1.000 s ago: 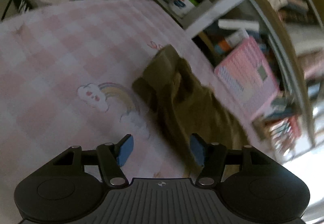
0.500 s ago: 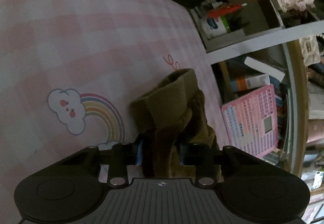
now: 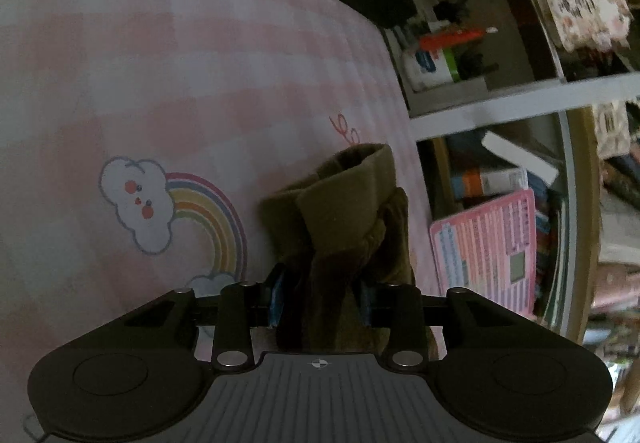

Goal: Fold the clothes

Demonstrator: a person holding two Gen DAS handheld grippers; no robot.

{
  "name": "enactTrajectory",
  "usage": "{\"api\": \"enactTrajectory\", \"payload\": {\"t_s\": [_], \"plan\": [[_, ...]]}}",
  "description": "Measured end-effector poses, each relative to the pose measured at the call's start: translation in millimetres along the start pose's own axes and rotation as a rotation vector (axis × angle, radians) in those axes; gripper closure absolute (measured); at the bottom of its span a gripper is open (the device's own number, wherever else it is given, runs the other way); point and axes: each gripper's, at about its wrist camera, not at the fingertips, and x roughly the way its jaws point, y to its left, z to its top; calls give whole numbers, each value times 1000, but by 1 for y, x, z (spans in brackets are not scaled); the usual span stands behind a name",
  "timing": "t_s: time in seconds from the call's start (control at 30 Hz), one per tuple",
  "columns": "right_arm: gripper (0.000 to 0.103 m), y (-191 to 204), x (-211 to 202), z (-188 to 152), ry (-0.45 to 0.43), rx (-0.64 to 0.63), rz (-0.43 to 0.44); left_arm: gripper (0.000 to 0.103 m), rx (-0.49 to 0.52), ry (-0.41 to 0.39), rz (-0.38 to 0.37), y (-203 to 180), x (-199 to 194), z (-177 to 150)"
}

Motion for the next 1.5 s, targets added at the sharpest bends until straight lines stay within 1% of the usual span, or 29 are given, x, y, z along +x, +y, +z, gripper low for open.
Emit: {"api": "enactTrajectory", "payload": {"t_s": [0.07,0.1,0.17,0.23,0.27,0.3,0.37,0.4,0.47,0.53,0.6,0.67,0.73,0.8,0.83,0.87,0.9,0.93,0.97,1.0,1.03,1.1,1.13,1.17,1.3,1.37,1.4,1.43,1.5], "plan": [[12,3,-8,-9,-6,-18,16,69,-2,-11,10,-2,0,-1],[12,5,-12,-13,-9,-26,24,73,-3,-14,14,-2,-1,-1],[13,8,-20,-21,-15,-44,39,73,11,-24,33,-5,0,-3],[13,12,-28,-30,-21,-61,55,78,26,-35,54,-8,0,-5],[13,13,-31,-34,-24,-70,63,82,33,-40,64,-10,0,-6],[13,15,-35,-38,-26,-79,71,88,48,-43,70,-13,0,-8],[13,13,-36,-39,-12,-75,92,91,115,-58,59,-22,-5,-12],[12,11,-34,-37,-1,-67,105,92,182,-66,46,-31,-10,-15],[12,4,-35,-37,11,-44,140,92,402,-91,33,-58,-20,-27],[12,-6,-39,-38,16,-19,178,93,631,-126,22,-86,-33,-48],[12,-22,-45,-44,-3,9,205,93,881,-160,20,-113,-45,-77],[12,-43,-53,-56,-6,30,213,93,1066,-173,11,-133,-54,-106],[12,-65,-62,-69,-1,52,220,93,1248,-166,8,-149,-56,-138],[12,-88,-72,-84,20,62,225,92,1443,-138,11,-160,-53,-175],[12,-100,-77,-91,37,65,229,91,1540,-101,19,-163,-49,-194],[12,-110,-81,-97,54,73,240,85,1613,-55,38,-163,-43,-212],[12,-121,-84,-104,68,86,264,82,1670,-4,65,-162,-37,-230],[12,-132,-87,-110,82,98,287,81,1702,36,89,-161,-32,-243],[12,-143,-90,-115,94,112,315,79,1706,73,106,-160,-29,-253],[12,-153,-92,-118,98,126,343,73,1706,110,122,-159,-27,-263],[12,-160,-93,-119,101,136,358,70,1679,130,125,-160,-28,-269],[12,-171,-93,-120,101,154,382,53,1573,140,113,-160,-36,-267],[12,-175,-91,-119,104,165,399,46,1500,122,106,-160,-43,-260],[12,-179,-90,-119,107,175,416,38,1424,102,99,-158,-50,-253],[12,-191,-78,-113,143,275,525,36,1101,9,102,-148,-77,-221],[12,-199,-63,-105,179,384,617,36,954,-32,124,-136,-89,-210],[12,-202,-54,-101,204,452,665,37,898,-45,135,-131,-92,-209],[12,-206,-45,-98,236,527,706,37,866,-55,145,-127,-97,-209],[12,-210,-26,-92,290,661,761,37,837,-76,175,-121,-106,-213]]}}
